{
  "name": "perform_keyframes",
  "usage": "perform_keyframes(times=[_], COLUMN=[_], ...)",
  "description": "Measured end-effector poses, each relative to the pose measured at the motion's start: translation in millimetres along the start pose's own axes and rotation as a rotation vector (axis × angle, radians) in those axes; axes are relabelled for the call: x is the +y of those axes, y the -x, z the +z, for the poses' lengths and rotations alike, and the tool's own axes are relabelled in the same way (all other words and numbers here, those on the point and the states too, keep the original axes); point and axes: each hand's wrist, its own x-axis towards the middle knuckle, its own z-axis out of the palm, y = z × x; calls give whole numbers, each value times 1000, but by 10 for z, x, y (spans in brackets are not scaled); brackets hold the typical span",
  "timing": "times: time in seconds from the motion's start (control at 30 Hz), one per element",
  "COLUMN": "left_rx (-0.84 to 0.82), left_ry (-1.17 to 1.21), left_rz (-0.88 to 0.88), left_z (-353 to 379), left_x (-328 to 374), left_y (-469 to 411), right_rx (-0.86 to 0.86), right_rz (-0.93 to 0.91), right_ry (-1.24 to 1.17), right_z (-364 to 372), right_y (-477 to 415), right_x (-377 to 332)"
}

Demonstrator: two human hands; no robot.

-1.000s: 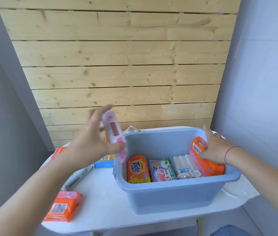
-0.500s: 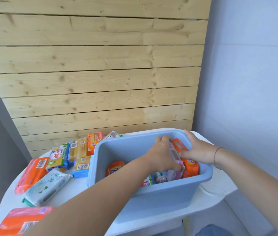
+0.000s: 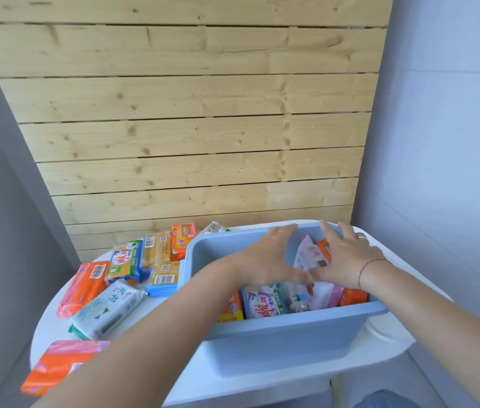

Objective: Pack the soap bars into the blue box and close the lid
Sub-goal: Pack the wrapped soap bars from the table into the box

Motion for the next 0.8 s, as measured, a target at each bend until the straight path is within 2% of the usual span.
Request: perform_keyframes(times=[0.1,0.17,0.3,0.4,0.5,0.6,0.73,0.8], left_rx=[321,451,494,438,351,164,-82,-109], left_ry=[11,17,-25,-68,-146,-395,-591,-669], left_rz=[71,75,-30,-125,-295,-467,-457,-436], left_z=[-294,-418,-523,-560,-559,-457,-296,-298], left_x=[-327,-643,-1256,-1605,-1867,-2063,-2254,-2305], left_y=[401,695,1169,1410,1617,1772,1918,1906], right_rx=[24,43,141,245,293,237,164,164], right_rz=[1,0,-36,-123,-231,-352,-429,-437], right_ry=[34,63,161,259,340,413,373,393], right_z=[10,22,73,123,144,159,203,221], right_y=[15,22,50,84,95,65,23,12], right_x=[1,-18,-82,-134,-210,-253,-209,-199])
